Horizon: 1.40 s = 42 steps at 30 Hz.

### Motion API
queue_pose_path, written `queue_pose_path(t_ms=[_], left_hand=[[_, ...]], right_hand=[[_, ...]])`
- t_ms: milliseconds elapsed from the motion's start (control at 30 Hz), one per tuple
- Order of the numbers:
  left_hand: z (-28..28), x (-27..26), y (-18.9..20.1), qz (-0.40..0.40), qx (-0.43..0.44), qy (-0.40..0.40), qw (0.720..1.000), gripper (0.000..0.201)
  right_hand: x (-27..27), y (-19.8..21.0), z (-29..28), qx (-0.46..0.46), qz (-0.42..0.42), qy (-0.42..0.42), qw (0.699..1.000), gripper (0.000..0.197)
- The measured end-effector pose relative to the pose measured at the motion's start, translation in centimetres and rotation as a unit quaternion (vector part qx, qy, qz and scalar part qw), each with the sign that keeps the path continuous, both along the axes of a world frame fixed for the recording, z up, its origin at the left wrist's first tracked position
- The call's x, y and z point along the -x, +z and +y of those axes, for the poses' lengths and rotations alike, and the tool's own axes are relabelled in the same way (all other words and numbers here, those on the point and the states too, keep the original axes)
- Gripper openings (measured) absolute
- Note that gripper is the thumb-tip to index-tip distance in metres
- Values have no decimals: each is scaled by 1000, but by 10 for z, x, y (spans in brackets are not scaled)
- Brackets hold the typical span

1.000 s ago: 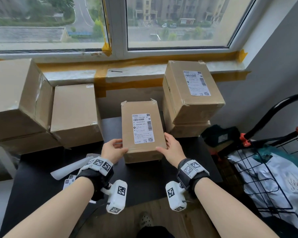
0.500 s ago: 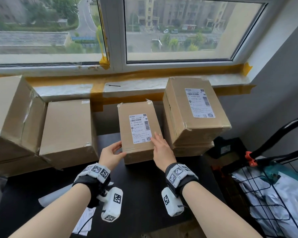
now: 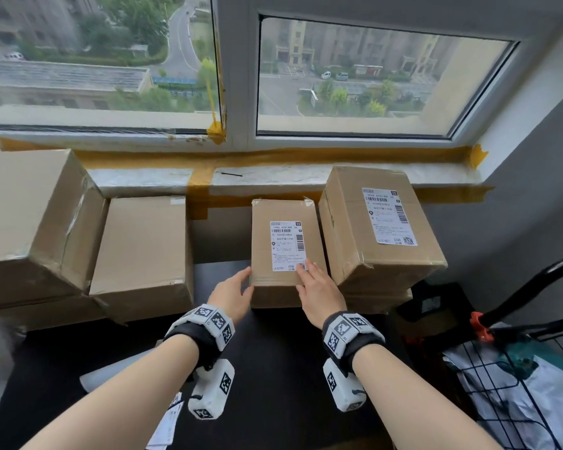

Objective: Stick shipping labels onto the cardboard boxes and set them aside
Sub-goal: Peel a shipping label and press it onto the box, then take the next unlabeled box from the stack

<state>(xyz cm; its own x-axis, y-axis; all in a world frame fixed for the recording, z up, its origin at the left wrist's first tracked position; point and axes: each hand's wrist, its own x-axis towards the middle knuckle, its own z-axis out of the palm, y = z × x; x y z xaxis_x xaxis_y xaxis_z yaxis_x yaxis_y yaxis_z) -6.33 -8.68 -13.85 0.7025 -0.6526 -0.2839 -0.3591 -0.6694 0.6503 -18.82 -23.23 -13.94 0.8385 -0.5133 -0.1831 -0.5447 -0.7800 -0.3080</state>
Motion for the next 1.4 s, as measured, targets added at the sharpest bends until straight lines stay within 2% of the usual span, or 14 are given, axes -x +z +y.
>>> queue_pose_path(t_ms=[200, 400, 600, 767, 967, 1233, 1400], left_hand=[[44, -7, 16, -107, -68, -72, 989, 44], [102, -23, 27, -206, -79, -46, 974, 41], [161, -55, 27, -271, -139, -41, 952, 50], [195, -76, 13, -254, -145, -32, 956, 56], [211, -89, -6, -206, -143, -13, 968, 60], [206, -80, -6, -170, -84, 5, 982, 54], [198, -66, -14, -176, 11, 24, 984, 44]], right_hand=[[-11, 18, 34, 41, 1, 19, 999, 43], [-37, 32, 89, 45, -6, 67, 997, 45], [-87, 29, 137, 28, -9, 130, 991, 47], [-132, 22, 168, 35, -37, 171, 984, 47], [-162, -2, 187, 27, -7, 196, 980, 55], [-148, -13, 179, 22, -22, 180, 983, 54], [-122, -15, 167, 18, -33, 165, 986, 52]])
